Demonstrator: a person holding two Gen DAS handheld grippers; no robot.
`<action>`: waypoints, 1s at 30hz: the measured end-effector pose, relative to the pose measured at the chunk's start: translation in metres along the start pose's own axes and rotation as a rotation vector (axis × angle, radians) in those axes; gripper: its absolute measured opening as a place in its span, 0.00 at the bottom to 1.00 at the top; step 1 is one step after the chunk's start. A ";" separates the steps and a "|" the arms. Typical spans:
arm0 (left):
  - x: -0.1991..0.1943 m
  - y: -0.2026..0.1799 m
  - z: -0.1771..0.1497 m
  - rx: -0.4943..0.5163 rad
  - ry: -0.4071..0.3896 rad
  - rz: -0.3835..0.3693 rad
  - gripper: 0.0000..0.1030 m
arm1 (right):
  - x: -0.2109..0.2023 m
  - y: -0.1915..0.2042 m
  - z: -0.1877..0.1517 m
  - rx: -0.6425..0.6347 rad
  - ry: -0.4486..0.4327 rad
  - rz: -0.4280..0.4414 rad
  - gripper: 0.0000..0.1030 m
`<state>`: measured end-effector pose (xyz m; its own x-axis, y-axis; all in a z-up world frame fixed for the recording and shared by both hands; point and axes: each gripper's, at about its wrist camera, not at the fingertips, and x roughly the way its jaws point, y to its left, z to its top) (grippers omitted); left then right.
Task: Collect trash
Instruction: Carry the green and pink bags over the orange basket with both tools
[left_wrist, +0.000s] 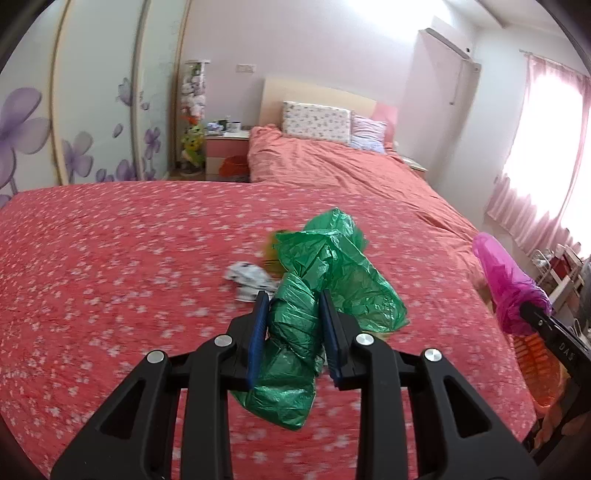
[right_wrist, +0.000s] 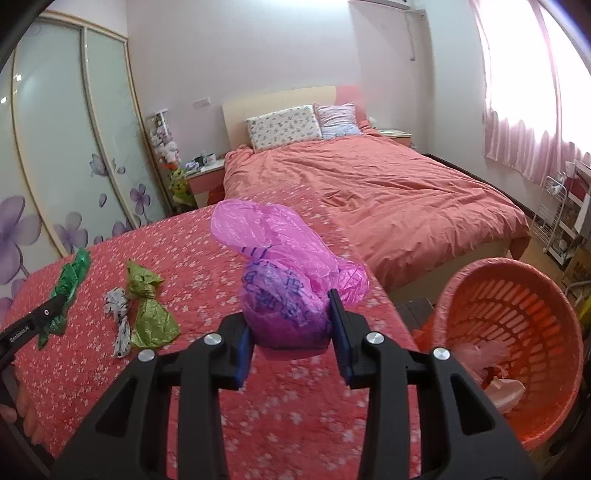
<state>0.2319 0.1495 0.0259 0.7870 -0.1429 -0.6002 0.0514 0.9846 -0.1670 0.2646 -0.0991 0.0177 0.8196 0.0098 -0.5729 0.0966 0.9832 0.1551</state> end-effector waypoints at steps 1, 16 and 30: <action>0.000 -0.006 0.000 0.005 0.000 -0.011 0.28 | -0.005 -0.006 0.000 0.007 -0.008 -0.006 0.35; 0.002 -0.096 -0.009 0.095 0.012 -0.150 0.28 | -0.039 -0.063 -0.009 0.096 -0.063 -0.063 0.35; 0.012 -0.172 -0.025 0.153 0.059 -0.276 0.28 | -0.059 -0.129 -0.022 0.194 -0.086 -0.144 0.35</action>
<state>0.2172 -0.0242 0.0278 0.6938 -0.4075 -0.5938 0.3532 0.9111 -0.2125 0.1907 -0.2227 0.0137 0.8337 -0.1511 -0.5311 0.3153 0.9199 0.2332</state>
